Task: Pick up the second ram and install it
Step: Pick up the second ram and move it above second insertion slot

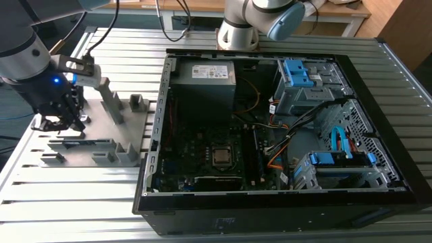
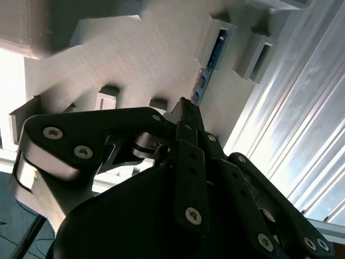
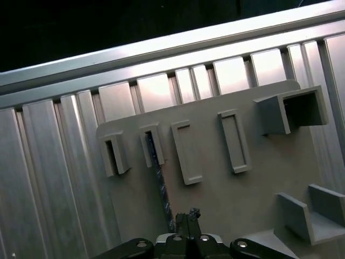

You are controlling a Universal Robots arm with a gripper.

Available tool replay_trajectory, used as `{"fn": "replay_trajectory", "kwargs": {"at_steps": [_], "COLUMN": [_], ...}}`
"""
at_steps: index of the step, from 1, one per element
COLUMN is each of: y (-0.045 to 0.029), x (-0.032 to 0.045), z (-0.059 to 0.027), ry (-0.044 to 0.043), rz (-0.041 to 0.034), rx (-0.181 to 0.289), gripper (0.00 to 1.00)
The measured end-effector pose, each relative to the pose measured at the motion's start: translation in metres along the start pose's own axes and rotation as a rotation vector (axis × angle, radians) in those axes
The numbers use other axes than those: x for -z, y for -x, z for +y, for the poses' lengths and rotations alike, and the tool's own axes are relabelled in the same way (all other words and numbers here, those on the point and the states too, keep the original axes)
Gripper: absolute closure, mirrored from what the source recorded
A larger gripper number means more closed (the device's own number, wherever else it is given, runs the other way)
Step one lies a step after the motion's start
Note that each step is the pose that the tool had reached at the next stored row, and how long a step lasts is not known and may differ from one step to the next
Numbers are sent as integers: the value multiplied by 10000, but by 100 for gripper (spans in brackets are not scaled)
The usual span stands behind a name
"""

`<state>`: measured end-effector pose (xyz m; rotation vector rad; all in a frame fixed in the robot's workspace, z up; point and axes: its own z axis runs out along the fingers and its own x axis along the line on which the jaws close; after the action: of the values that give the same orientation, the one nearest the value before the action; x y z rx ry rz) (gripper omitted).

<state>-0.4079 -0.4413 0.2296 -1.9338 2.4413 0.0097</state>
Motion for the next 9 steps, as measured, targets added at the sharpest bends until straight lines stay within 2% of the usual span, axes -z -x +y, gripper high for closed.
{"fn": "replay_trajectory", "kwargs": {"at_steps": [7,9], "y": [-3,-22], "x": [-4,-3], "z": [4,10], "ry": [19,27], "rz": [-12,-25], "rx": [853,929], "gripper": [90,90]}}
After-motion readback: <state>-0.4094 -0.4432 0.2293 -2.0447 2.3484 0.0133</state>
